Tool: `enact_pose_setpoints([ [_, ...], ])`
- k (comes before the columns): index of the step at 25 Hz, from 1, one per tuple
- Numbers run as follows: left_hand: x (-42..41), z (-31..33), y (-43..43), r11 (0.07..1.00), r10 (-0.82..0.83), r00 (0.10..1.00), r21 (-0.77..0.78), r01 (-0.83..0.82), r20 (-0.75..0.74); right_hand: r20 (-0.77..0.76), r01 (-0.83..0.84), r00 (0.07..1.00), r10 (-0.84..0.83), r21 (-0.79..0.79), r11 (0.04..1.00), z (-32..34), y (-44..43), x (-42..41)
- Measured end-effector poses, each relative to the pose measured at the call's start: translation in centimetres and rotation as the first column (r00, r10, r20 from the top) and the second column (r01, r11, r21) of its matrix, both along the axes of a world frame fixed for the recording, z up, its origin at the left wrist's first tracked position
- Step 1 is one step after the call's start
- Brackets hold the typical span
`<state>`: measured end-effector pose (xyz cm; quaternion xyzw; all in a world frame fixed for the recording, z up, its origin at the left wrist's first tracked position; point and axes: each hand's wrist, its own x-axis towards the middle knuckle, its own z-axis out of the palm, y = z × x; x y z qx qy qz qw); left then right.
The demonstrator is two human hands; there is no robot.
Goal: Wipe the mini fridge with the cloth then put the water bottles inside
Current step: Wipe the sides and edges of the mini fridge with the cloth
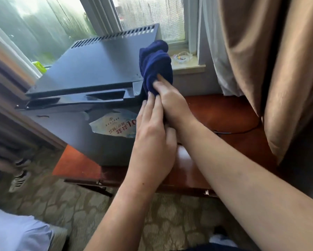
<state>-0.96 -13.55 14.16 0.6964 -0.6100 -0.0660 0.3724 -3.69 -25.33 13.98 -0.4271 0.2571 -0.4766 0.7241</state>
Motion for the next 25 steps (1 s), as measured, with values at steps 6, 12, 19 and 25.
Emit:
enact_pose_setpoints([
  [6,0.7,-5.6,-2.1,0.978,-0.001,0.996,0.208,0.021,-0.092,-0.388,-0.024,0.922,0.015,-0.019,1.0,-6.5,-1.1,-0.4],
  [12,1.4,-16.0,-5.6,0.773,0.161,0.945,0.632,0.059,-0.285,-0.446,0.032,0.881,0.154,0.382,0.923,-22.0,-3.0,0.3],
  [19,-0.4,-19.1,-13.5,0.681,0.332,0.92,0.728,-0.08,-0.209,-0.383,0.067,0.901,0.201,0.583,0.81,-26.1,-10.2,1.2],
  [25,1.1,-14.5,-26.5,0.844,0.297,0.939,0.507,-0.175,-0.171,-0.425,-0.039,0.888,0.176,0.314,0.949,-20.5,-24.8,3.3],
])
